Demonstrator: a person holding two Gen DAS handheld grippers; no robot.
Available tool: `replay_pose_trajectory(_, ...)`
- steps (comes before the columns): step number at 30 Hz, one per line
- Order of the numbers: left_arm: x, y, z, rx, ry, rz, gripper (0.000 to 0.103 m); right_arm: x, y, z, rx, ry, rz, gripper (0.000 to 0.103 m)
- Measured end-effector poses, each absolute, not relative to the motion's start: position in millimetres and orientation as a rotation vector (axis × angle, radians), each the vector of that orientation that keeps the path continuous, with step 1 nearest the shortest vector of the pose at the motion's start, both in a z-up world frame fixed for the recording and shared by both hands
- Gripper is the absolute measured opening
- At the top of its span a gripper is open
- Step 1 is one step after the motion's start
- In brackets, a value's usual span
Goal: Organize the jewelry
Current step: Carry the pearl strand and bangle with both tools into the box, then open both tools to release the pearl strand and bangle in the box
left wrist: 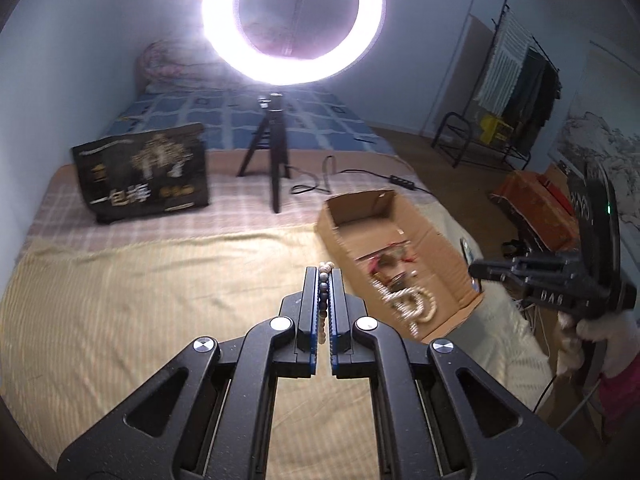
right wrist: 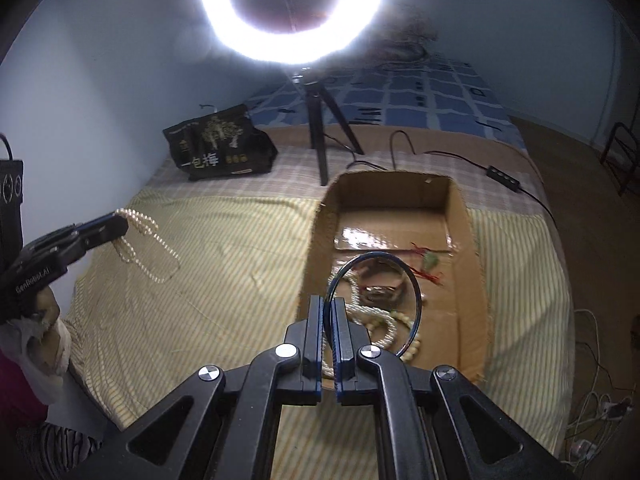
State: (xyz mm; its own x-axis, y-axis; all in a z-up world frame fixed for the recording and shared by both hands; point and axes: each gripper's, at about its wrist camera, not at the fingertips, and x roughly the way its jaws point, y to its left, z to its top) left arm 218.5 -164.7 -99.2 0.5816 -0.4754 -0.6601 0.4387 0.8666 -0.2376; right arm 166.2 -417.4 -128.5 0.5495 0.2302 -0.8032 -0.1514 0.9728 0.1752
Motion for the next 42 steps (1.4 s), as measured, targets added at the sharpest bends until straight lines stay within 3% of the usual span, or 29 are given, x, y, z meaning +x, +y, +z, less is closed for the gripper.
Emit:
replay_pose_trajectory(19, 301.7, -300.0, -128.7, 0.044, 0.814, -0.561, 0.002, 172.4, -473.4, -183.4, 0.145, 0.998, 0.221, 0.001)
replay_pose_trajectory(42, 350.1, -338.2, -184.1, 0.07, 0.882, -0.535, 0.002, 199.2, -471.1, -215.2, 0.124, 1.039, 0.246, 0.001)
